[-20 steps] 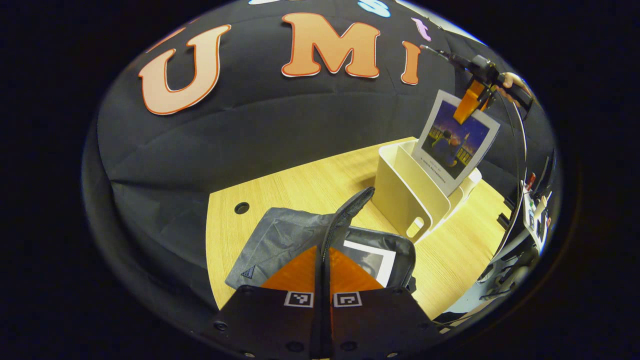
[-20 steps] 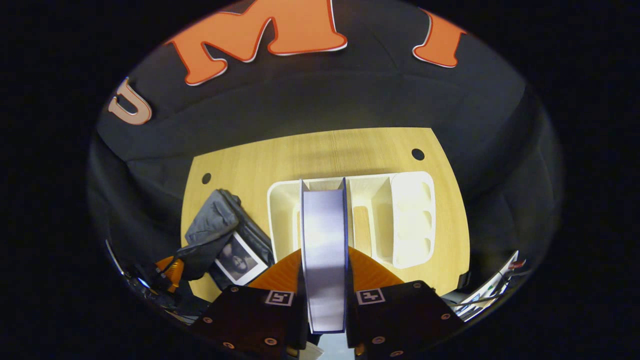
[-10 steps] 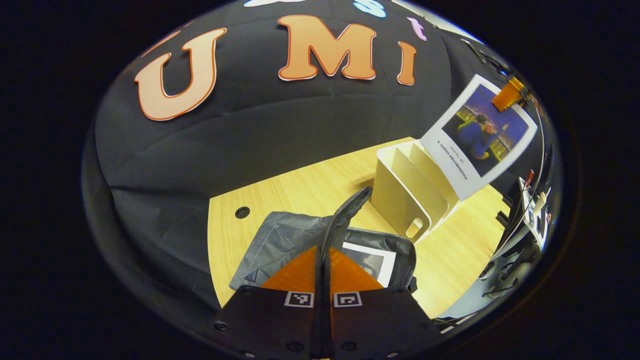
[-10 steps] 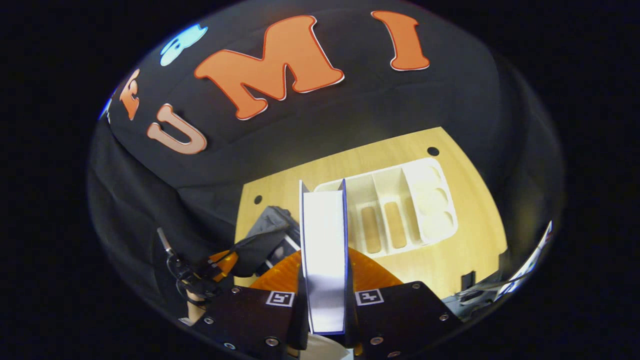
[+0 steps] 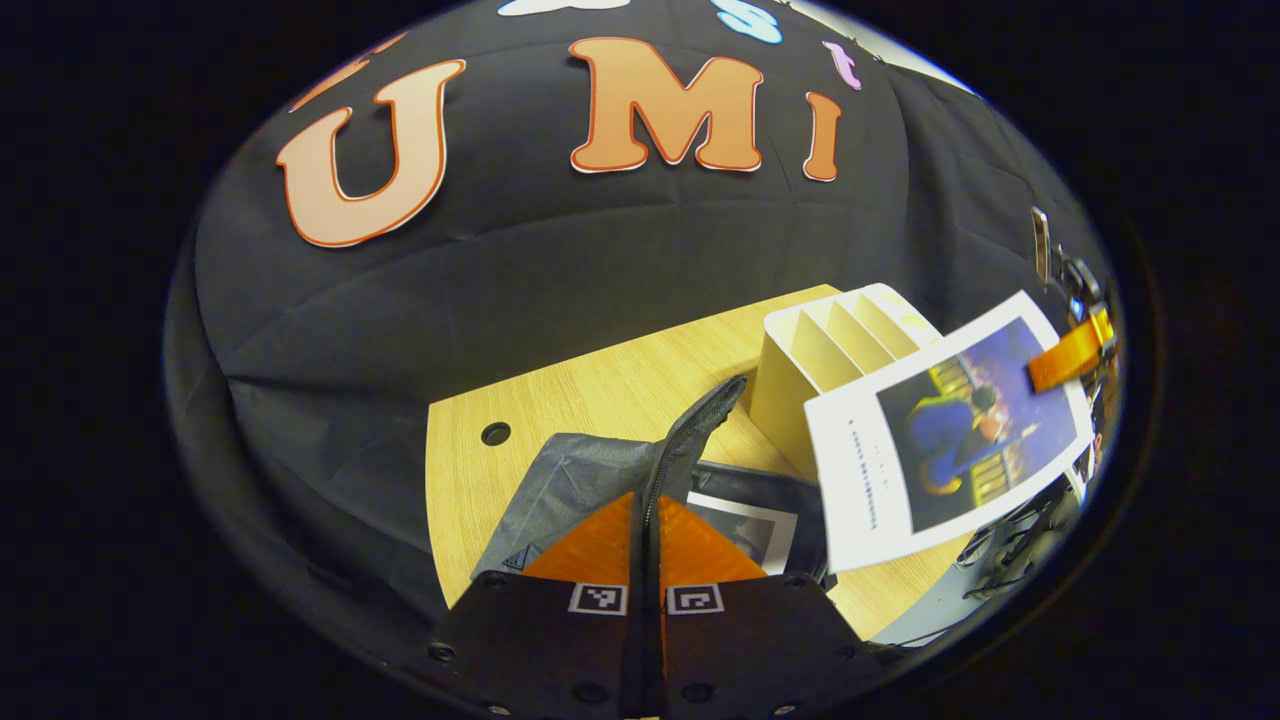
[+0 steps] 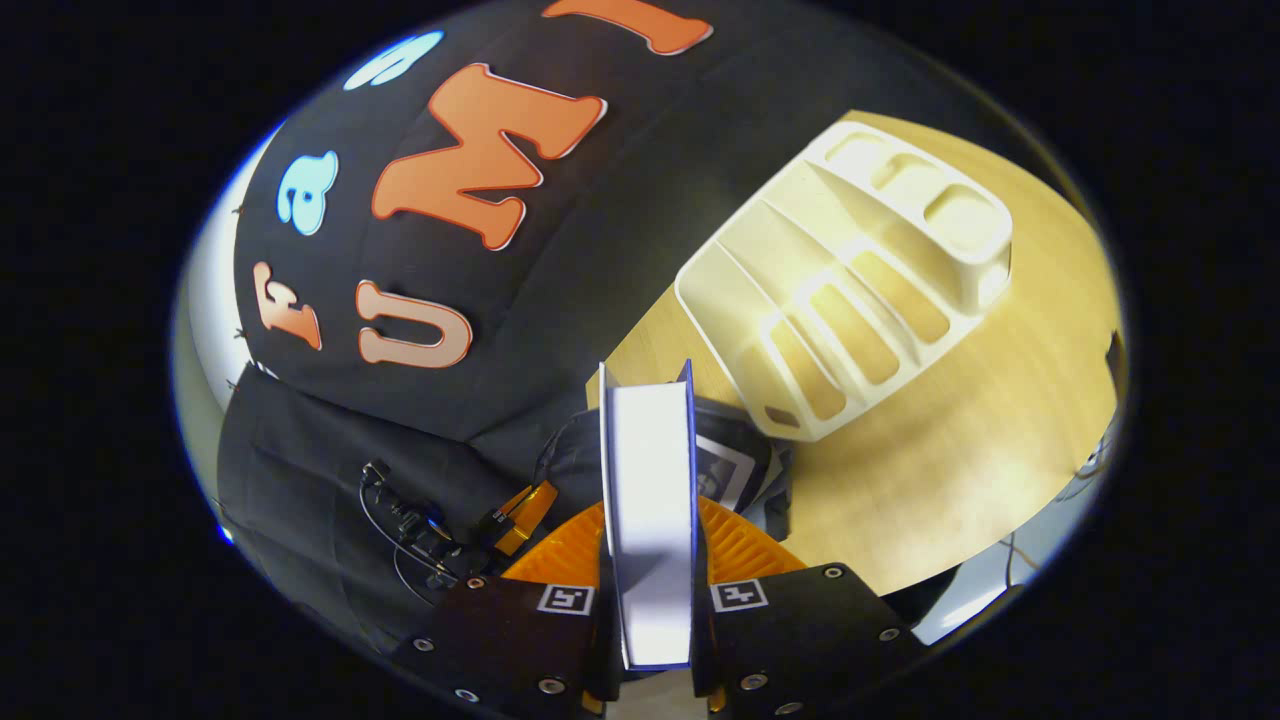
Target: Open the schoolbag, grab two books from the bookshelf and put them into the schoolbag.
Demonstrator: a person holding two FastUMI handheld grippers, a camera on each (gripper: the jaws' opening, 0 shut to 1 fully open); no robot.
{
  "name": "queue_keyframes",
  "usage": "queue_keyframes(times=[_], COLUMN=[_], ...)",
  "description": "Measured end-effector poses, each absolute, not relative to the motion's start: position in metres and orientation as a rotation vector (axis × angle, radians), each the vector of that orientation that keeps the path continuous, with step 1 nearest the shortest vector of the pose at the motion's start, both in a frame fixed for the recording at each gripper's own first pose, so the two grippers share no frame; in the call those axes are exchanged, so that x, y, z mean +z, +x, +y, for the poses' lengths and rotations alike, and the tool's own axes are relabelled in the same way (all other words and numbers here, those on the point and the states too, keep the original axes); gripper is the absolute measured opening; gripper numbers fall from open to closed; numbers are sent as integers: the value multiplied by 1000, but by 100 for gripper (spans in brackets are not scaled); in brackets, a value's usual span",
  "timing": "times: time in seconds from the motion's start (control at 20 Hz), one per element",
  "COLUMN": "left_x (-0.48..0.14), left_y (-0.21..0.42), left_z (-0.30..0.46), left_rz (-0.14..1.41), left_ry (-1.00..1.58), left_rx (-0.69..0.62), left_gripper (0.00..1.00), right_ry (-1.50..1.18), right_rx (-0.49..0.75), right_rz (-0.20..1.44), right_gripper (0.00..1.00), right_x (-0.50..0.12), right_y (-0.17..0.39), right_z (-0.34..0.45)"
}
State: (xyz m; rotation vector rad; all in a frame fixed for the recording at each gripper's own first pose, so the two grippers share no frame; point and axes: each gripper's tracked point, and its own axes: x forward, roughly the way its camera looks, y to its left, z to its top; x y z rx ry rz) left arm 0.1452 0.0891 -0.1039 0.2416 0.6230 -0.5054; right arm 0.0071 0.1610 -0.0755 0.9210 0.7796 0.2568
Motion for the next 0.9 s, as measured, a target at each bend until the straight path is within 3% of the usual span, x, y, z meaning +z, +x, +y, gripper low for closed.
queue_keyframes(times=[0.6,0.9], left_x=[-80,-66], left_y=[156,157], left_z=[94,87], left_rz=[548,526], left_ry=[280,281], left_rx=[-485,-507], left_gripper=[0,1], right_ry=[1257,1268], right_rx=[200,229], right_rz=[760,707], right_gripper=[27,28], right_x=[-216,-226], right_y=[57,100], right_z=[251,297])
